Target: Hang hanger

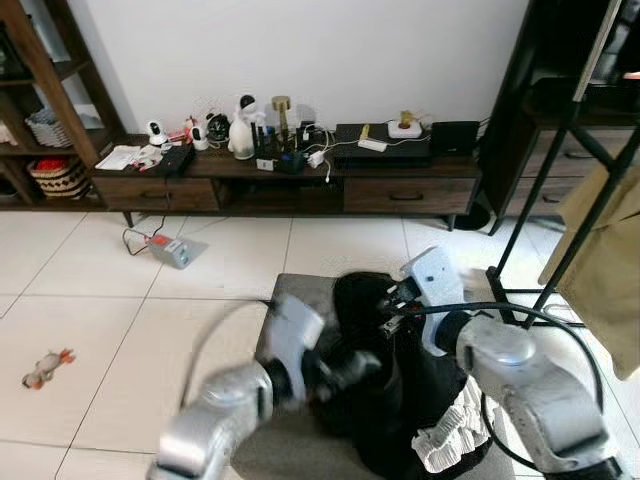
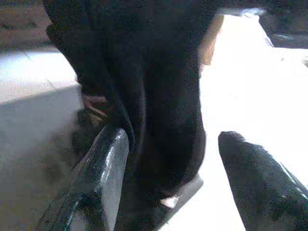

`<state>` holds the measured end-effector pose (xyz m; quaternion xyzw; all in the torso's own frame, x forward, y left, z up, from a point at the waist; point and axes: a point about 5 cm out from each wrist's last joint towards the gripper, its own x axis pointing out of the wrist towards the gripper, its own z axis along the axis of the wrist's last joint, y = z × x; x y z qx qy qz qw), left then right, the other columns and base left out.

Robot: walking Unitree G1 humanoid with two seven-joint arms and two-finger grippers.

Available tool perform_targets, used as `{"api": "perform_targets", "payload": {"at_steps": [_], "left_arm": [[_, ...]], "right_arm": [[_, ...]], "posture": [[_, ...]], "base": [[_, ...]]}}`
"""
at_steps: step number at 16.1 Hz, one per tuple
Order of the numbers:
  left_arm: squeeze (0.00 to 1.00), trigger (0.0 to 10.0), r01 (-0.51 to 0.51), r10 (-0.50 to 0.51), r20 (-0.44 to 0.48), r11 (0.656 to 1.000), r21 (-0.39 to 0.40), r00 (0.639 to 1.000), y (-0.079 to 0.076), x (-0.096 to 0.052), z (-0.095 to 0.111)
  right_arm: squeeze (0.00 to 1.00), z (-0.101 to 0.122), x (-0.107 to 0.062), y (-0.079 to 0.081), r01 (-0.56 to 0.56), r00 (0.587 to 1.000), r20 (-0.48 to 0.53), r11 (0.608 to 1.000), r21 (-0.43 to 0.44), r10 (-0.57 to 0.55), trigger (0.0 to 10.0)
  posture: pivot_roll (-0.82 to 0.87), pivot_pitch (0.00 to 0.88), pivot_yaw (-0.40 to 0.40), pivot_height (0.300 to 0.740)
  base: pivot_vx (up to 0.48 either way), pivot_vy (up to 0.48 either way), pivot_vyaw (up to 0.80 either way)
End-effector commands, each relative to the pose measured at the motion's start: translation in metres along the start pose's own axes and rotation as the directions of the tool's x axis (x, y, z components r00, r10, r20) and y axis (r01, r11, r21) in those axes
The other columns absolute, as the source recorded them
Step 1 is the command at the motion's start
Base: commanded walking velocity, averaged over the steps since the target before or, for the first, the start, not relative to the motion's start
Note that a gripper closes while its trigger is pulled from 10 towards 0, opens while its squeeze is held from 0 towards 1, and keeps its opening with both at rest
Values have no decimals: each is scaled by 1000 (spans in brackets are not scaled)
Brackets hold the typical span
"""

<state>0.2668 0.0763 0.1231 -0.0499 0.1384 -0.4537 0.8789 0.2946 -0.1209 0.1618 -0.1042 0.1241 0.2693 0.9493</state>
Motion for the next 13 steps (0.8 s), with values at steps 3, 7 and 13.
{"api": "perform_targets", "payload": {"at_steps": [3, 7, 13], "left_arm": [[0, 10000, 109, -109, -35, 994, 10, 993, -14, -5, 4], [0, 10000, -206, 205, -31, 978, -22, 978, 8, 12, 8], [0, 10000, -233, 224, -139, 971, -49, 965, -11, 39, 1]], "right_arm": [[0, 2, 6, -5, 109, 994, 19, 993, 45, -110, 10000], [0, 9, 9, 3, 102, 993, 51, 990, 93, -107, 10000], [0, 18, 10, 8, 64, 994, 81, 993, 100, -73, 10000]], "posture": [[57, 104, 33, 740], [52, 118, 35, 740], [49, 119, 27, 740]], "base": [[0, 0, 0], [0, 0, 0], [0, 0, 0]]}}
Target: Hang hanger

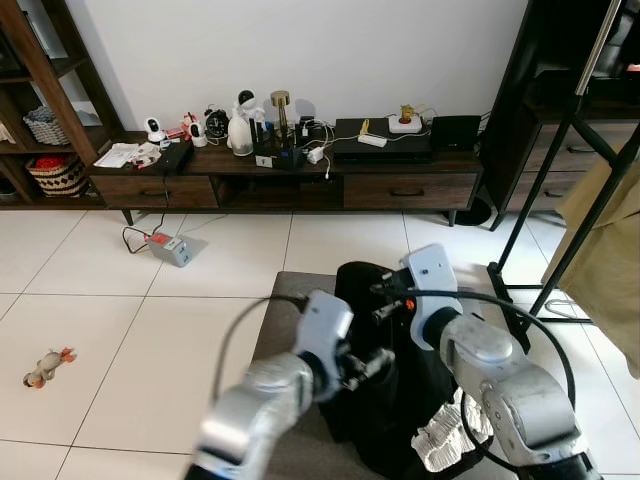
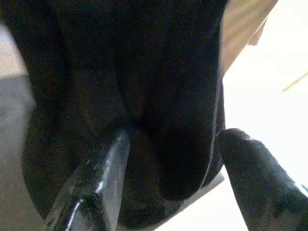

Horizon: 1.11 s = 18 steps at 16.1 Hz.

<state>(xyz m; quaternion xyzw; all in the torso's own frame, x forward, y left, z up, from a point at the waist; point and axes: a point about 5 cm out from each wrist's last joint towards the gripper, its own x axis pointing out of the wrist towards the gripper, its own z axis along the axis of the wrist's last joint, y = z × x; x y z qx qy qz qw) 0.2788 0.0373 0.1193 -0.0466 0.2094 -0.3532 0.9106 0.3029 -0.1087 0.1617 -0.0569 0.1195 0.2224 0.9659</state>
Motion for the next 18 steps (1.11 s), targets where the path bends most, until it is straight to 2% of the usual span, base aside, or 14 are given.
{"api": "perform_targets", "payload": {"at_steps": [1, 2, 3, 5, 8, 9, 10, 12, 13, 14, 16, 18], "left_arm": [[0, 10000, -28, 29, -53, 999, 14, 998, -1, 4, -4], [0, 10000, -80, 81, -110, 997, 13, 991, 0, 9, -10], [0, 10000, -170, 166, -131, 985, -19, 977, 5, 12, -14], [0, 10000, -272, 269, -136, 962, -5, 953, 14, 13, -15], [0, 10000, -335, 332, -104, 942, -14, 938, 21, 11, -9], [0, 10000, -320, 316, -71, 946, -50, 946, 22, 6, -1], [0, 10000, -257, 254, -50, 964, -66, 966, 21, -2, 6], [0, 10000, -211, 209, -68, 977, -32, 976, 20, -8, 6], [0, 10000, -138, 140, -99, 990, 27, 985, 19, -20, 5], [0, 10000, -128, 131, -110, 991, 37, 985, 20, -24, 5], [0, 10000, -135, 139, -137, 990, 42, 981, 23, -25, 1], [0, 10000, -161, 159, -148, 987, -7, 976, 16, -11, -4]], "right_arm": [[0, 14, -2, 4, -22, 998, 57, 1000, -2, 22, 10000], [0, 15, -2, 5, -26, 998, 59, 1000, 0, 26, 10000], [0, 16, -2, 8, -34, 997, 65, 999, 9, 34, 10000], [0, 17, -3, 10, -38, 997, 68, 999, 12, 37, 10000], [0, 16, -3, 8, -30, 998, 63, 999, 14, 29, 10000], [0, 14, -4, 8, -27, 998, 57, 1000, 14, 26, 10000], [0, 11, -4, 7, -22, 999, 49, 1000, 15, 21, 10000], [0, 9, -3, 6, -20, 999, 41, 1000, 16, 19, 10000], [0, 5, -3, 7, -23, 999, 27, 1000, 7, 23, 10000], [0, 5, -2, 7, -25, 999, 25, 1000, 7, 25, 10000], [0, 5, -1, 9, -32, 999, 23, 999, 10, 32, 10000], [0, 6, 0, 12, -44, 999, 24, 999, 16, 43, 10000]], "posture": [[50, 118, 27, 740], [49, 119, 27, 740], [46, 119, 29, 740], [44, 124, 30, 740], [46, 132, 31, 740], [48, 136, 33, 740], [52, 141, 32, 740], [60, 143, 32, 740], [68, 147, 31, 740], [69, 148, 31, 740], [73, 153, 27, 740], [72, 156, 22, 740]], "base": [[0, 0, 0], [0, 0, 0], [0, 0, 0], [0, 0, 0], [0, 0, 0], [0, 0, 0], [0, 0, 0], [0, 0, 0], [0, 0, 0], [0, 0, 0], [0, 0, 0], [0, 0, 0]]}}
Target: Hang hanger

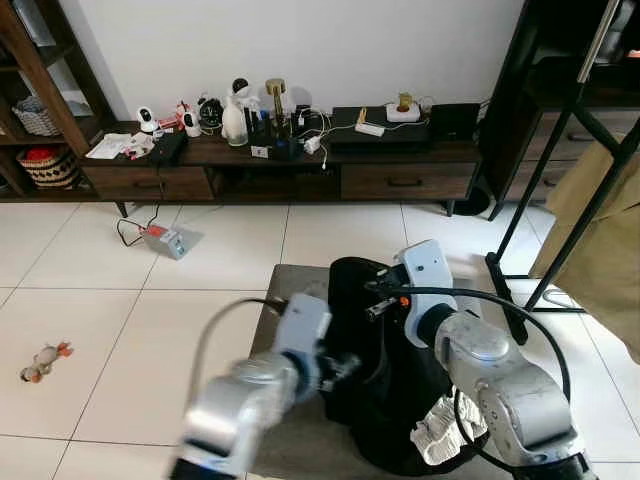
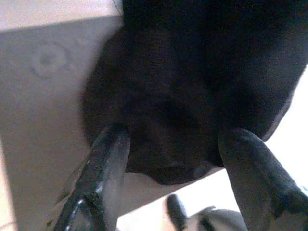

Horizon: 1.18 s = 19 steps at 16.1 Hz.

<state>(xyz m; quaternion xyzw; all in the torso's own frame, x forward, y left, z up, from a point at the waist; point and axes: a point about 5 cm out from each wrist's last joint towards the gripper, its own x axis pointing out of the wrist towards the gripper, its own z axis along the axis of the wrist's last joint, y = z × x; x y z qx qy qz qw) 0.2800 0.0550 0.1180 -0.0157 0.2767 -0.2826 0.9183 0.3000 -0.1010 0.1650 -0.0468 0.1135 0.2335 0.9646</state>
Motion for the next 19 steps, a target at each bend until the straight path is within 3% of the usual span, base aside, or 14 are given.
{"api": "perform_targets", "payload": {"at_steps": [1, 6, 9, 14, 17, 19], "left_arm": [[0, 10000, -8, 8, -5, 1000, -9, 1000, -6, 5, -2], [0, 10000, -85, 87, 50, 996, -38, 995, -15, 13, 7], [0, 10000, -164, 167, 77, 985, -47, 983, -4, 10, 16], [0, 10000, -242, 242, -5, 969, -54, 970, -1, 20, -3], [0, 10000, -297, 298, 1, 951, -84, 955, 4, 25, -5], [0, 10000, -382, 385, 40, 922, -66, 922, 13, 24, 0]], "right_arm": [[0, 2, 1, 5, -24, 1000, 6, 1000, 3, 24, 10000], [0, 3, 1, 6, -22, 1000, 13, 1000, 7, 22, 10000], [0, 2, -1, 4, -14, 1000, 10, 1000, 8, 14, 10000], [0, 12, 1, 9, -27, 999, 41, 999, 27, 26, 10000], [0, 24, -5, 14, -59, 996, 74, 998, 39, 56, 10000], [0, 26, -7, 17, -70, 995, 77, 997, 37, 67, 10000]], "posture": [[71, 157, 22, 740], [54, 157, 25, 740], [64, 159, 27, 740], [60, 163, 22, 740], [50, 165, 19, 740], [49, 168, 20, 740]], "base": [[0, 0, 0], [0, 0, 0], [0, 0, 0], [0, 0, 0], [0, 0, 0], [0, 0, 0]]}}
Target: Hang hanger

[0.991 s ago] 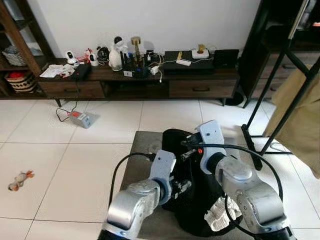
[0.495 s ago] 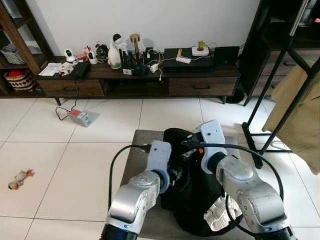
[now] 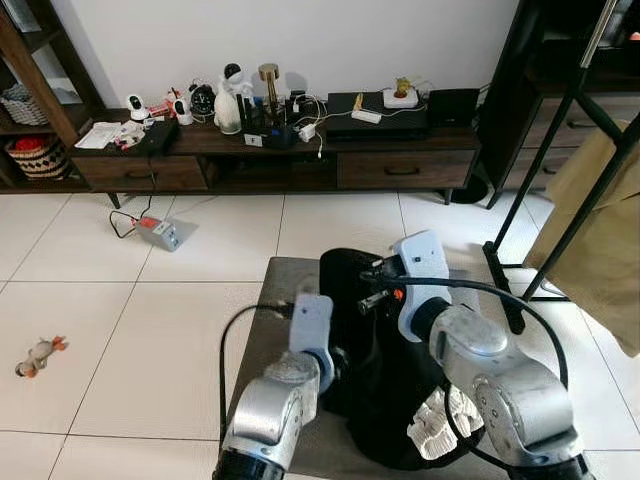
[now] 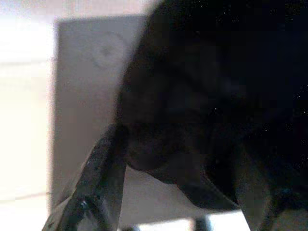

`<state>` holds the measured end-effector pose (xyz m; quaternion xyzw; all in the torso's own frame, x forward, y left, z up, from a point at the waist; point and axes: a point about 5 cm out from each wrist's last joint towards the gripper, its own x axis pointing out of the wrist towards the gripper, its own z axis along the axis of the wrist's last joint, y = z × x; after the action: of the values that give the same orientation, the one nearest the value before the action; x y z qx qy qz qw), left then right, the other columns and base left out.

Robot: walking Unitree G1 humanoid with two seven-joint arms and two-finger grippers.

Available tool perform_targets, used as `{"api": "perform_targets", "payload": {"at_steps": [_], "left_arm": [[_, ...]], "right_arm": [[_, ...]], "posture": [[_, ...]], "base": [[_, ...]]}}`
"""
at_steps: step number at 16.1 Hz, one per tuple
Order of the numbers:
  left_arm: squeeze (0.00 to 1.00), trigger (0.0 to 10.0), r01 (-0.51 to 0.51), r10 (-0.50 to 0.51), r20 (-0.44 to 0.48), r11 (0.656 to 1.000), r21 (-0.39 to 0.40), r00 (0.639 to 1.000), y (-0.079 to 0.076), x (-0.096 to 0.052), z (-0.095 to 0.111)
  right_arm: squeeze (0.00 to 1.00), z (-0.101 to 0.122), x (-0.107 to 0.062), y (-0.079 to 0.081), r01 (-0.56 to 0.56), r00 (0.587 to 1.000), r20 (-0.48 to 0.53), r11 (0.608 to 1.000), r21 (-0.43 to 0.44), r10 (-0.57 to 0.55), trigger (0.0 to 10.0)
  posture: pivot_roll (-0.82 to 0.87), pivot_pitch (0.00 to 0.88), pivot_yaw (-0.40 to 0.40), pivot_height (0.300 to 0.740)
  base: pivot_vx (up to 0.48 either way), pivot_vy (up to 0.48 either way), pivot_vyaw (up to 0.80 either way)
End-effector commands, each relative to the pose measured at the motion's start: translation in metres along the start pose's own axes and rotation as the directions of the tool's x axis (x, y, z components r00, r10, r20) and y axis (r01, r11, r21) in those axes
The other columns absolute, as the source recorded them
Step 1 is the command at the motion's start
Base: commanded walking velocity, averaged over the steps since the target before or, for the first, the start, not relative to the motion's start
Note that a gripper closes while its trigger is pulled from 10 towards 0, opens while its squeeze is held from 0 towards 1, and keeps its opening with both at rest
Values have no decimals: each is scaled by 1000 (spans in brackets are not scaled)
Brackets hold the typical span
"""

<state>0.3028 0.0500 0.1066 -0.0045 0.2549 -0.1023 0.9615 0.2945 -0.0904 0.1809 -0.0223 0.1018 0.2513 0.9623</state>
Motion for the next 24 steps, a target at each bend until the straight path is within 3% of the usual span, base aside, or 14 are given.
{"api": "perform_targets", "payload": {"at_steps": [1, 3, 6, 7, 8, 19, 24], "left_arm": [[0, 10000, -65, 65, 14, 998, 22, 998, 7, 1, 0], [0, 10000, -131, 129, 70, 991, 21, 989, 14, 0, 6], [0, 10000, -6, 4, 72, 999, 36, 997, -1, -1, 8], [0, 3137, 29, -32, 54, 998, 64, 998, -7, -2, 5], [0, 0, 37, -40, 32, 996, 82, 999, -8, -2, 1], [0, 0, 40, -36, -45, 995, 88, 998, -2, 0, -11], [0, 0, -69, 69, 2, 996, 52, 998, 20, 1, -1]], "right_arm": [[0, 9, -2, 6, -32, 999, 36, 999, 1, 32, 10000], [0, 8, -2, 8, -38, 999, 22, 999, 0, 38, 10000], [0, 2, -2, 9, -45, 999, -5, 999, -6, 45, 10000], [0, -3, -1, 7, -35, 999, -23, 999, -13, 34, 10000], [0, -3, -1, 6, -28, 999, -23, 1000, -10, 28, 10000], [0, 5, -1, 4, -8, 1000, 7, 1000, 14, 8, 10000], [0, 0, -1, 0, 7, 1000, -8, 1000, 11, -7, 10000]], "posture": [[50, 171, 20, 740], [55, 172, 18, 740], [56, 173, 17, 740], [62, 173, 19, 740], [62, 175, 22, 740], [56, 177, 31, 740], [58, 175, 30, 740]], "base": [[0, 0, 0], [0, 0, 0], [0, 0, 0], [0, 0, 0], [0, 0, 0], [0, 0, 0], [0, 0, 0]]}}
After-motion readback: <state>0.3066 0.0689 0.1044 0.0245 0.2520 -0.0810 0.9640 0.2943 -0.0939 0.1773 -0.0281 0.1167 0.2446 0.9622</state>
